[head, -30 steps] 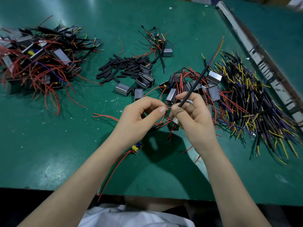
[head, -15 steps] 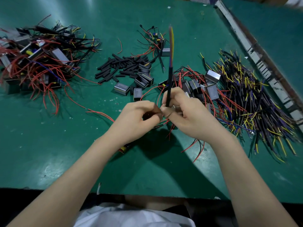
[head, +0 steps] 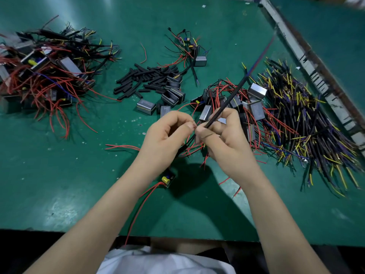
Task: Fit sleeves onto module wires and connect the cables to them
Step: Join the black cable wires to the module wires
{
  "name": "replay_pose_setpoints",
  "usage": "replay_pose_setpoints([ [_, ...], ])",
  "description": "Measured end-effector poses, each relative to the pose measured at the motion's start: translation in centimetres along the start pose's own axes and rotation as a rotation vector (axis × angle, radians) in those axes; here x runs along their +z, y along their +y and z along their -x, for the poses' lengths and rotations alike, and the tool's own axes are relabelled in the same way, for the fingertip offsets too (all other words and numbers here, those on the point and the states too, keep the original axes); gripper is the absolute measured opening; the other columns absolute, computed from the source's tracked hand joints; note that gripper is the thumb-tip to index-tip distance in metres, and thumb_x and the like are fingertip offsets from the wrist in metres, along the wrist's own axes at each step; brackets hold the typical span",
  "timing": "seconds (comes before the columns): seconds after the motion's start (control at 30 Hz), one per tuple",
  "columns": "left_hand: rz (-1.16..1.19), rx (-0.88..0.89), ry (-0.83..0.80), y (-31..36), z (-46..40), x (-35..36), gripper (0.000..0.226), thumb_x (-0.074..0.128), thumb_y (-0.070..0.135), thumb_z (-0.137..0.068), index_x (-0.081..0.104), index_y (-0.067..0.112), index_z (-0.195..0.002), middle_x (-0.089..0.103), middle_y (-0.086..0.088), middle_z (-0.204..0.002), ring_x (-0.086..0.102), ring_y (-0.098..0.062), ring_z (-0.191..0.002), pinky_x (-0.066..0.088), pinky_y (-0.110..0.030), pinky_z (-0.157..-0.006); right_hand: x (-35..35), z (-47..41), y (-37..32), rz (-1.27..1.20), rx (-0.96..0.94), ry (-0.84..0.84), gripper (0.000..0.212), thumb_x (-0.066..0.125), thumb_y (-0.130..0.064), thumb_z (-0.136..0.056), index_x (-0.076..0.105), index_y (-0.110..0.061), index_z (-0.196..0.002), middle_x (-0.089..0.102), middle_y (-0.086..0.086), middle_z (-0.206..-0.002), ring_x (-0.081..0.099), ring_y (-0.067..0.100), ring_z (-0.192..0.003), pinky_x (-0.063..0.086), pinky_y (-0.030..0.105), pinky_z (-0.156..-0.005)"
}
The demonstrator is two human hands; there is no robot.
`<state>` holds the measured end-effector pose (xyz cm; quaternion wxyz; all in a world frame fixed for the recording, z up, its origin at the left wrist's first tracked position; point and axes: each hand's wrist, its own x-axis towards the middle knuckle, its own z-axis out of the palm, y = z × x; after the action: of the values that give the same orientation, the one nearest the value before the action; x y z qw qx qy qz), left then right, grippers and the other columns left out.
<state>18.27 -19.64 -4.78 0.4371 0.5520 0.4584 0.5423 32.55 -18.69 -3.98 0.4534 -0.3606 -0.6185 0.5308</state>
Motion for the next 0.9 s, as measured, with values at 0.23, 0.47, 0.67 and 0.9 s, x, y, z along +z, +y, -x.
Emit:
replay_pose_setpoints([
  [0.23,-0.21,0.179,-0.073,-0.3,0.0,-0.8,0.014,0.055,0.022,-0.088,0.055,0.033,-0.079,0.051,0.019,-0.073,0.044,0.001,-0.066,0.035,-0.018,-0.064,-1.0,-0.9,-0.8,-0.018,0.135,0.002,0.026,0.045,0.007,-0.094,0.033,-0.016,-0.093,0.053,0.004,-0.062,0.033,-0.001,-0.038,0.027,0.008,-0.039],
  [0.47,-0.243,0.204,-0.118,-0.3,0.1,-1.2,0.01,0.055,0.031,-0.086,0.056,0.038,-0.08,0.052,0.017,-0.074,0.048,-0.002,-0.067,0.037,-0.019,-0.066,-1.4,-0.9,-1.3,0.071,0.109,-0.03,0.026,0.048,0.006,-0.094,0.043,-0.02,-0.095,0.055,-0.004,-0.066,0.05,-0.001,-0.055,0.039,0.008,-0.052],
  [0.67,-0.344,0.214,-0.182,-0.2,0.2,-1.0,0.012,0.059,0.014,-0.084,0.062,0.025,-0.081,0.053,0.012,-0.07,0.048,0.0,-0.067,0.035,-0.011,-0.066,-1.2,-0.6,-1.3,0.222,0.035,-0.054,0.019,0.054,-0.009,-0.089,0.043,-0.023,-0.097,0.06,0.003,-0.08,0.058,0.01,-0.072,0.049,0.025,-0.068],
  [0.9,-0.477,0.084,-0.176,-0.1,0.0,-0.2,0.01,0.056,0.021,-0.077,0.06,0.028,-0.071,0.054,0.012,-0.064,0.048,0.004,-0.064,0.035,-0.011,-0.063,-2.2,-0.6,-1.6,0.845,-0.083,-0.178,0.022,0.048,-0.031,-0.088,0.034,-0.033,-0.104,0.06,-0.011,-0.082,0.048,0.008,-0.055,0.043,0.039,-0.061],
])
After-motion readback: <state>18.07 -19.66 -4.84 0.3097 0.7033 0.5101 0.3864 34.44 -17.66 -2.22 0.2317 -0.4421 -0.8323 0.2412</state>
